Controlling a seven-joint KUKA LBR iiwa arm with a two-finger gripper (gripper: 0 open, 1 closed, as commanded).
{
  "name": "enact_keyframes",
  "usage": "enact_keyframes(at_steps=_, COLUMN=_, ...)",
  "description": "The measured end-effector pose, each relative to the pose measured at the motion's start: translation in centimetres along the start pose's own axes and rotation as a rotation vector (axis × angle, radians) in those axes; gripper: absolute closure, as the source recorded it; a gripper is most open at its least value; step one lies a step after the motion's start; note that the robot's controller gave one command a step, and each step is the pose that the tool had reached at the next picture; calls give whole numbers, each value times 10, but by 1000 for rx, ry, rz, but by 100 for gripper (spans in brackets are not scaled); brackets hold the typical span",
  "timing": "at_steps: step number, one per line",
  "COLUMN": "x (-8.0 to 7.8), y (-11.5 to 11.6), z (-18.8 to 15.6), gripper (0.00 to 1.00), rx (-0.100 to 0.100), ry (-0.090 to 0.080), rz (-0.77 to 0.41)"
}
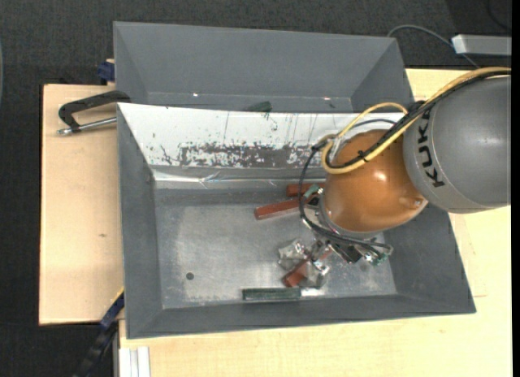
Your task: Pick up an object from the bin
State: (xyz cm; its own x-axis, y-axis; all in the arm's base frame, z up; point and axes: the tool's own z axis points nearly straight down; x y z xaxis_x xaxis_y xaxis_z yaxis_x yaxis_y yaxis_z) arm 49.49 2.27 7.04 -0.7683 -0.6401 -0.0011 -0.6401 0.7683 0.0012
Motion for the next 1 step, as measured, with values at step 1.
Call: enact_keyframes(at_steps=1, x=-21, y=-36, z=-132, gripper=100, rx=2, ry=-4, rz=45)
